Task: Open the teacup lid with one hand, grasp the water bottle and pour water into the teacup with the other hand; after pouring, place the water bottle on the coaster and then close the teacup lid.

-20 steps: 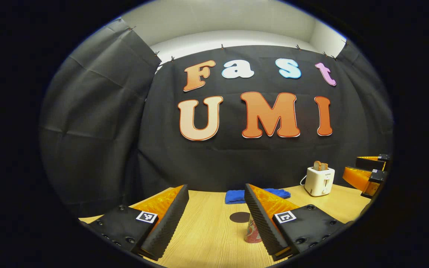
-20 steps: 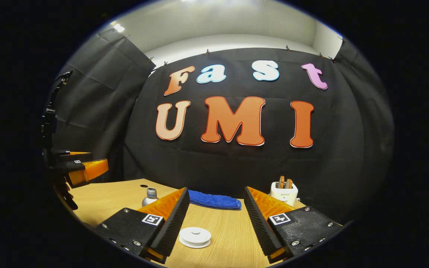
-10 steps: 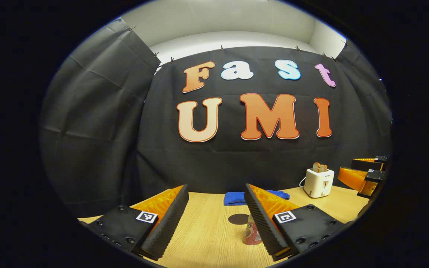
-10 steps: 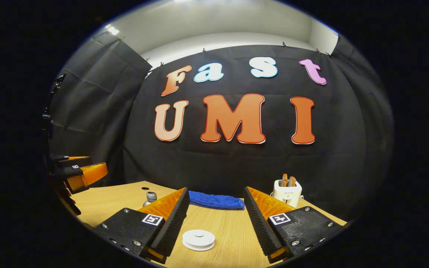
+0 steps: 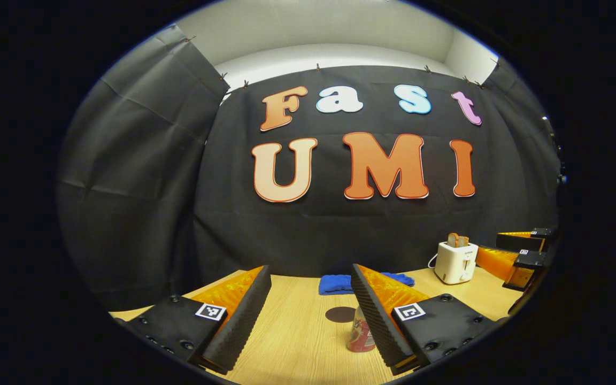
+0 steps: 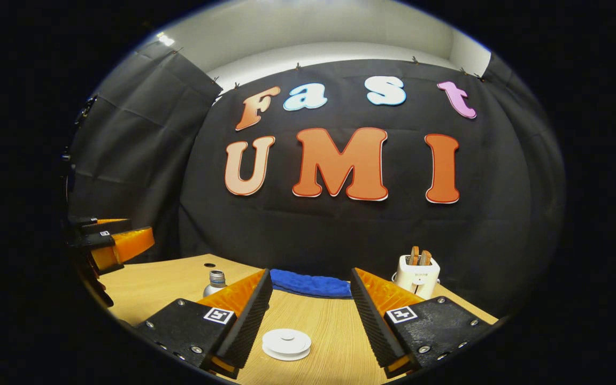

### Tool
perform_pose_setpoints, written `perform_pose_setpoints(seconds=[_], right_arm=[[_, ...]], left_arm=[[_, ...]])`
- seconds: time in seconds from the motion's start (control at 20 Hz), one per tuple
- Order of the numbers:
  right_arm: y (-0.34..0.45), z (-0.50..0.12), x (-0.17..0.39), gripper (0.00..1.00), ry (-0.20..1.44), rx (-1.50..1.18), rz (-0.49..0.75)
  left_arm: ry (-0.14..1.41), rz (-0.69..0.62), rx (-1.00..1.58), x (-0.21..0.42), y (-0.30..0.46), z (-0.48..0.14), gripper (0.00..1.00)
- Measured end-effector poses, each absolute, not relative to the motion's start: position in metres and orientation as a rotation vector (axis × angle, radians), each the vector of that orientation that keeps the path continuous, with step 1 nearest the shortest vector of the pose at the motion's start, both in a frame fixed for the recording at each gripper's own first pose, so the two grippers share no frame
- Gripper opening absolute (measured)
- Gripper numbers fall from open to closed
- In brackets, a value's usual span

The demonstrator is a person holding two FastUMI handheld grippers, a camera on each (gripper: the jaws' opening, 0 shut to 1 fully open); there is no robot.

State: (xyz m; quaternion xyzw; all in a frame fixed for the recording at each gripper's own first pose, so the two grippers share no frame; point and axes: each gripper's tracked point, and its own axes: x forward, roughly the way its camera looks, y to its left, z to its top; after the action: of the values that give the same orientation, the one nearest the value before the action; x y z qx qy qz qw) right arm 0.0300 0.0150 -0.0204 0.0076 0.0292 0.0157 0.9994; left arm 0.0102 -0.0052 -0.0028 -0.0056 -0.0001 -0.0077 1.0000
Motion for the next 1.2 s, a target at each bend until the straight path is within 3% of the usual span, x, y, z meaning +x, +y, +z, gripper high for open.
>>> perform_pose_setpoints(seconds=[0.05, 0.1, 0.15, 0.7, 1.2], right_arm=[[0.016, -0.026, 0.032, 0.88, 0.074, 0.011, 0.032], [0.016, -0.034, 0.036, 0.77, 0.09, 0.01, 0.035], [0.019, -0.044, 0.04, 0.75, 0.116, 0.009, 0.041], [0.045, -0.145, 0.066, 0.72, 0.356, 0.059, 0.108], [0.058, -0.191, 0.071, 0.75, 0.455, 0.049, 0.142]], left_arm=[[0.005, -0.015, -0.012, 0.012, -0.005, -0.006, 1.0], [0.009, -0.016, -0.012, 0.011, -0.005, -0.008, 0.98], [0.014, -0.017, -0.011, 0.012, -0.006, -0.011, 0.98], [0.065, -0.017, 0.014, 0.02, -0.009, -0.036, 0.99], [0.102, -0.02, 0.01, 0.022, -0.008, -0.052, 1.0]])
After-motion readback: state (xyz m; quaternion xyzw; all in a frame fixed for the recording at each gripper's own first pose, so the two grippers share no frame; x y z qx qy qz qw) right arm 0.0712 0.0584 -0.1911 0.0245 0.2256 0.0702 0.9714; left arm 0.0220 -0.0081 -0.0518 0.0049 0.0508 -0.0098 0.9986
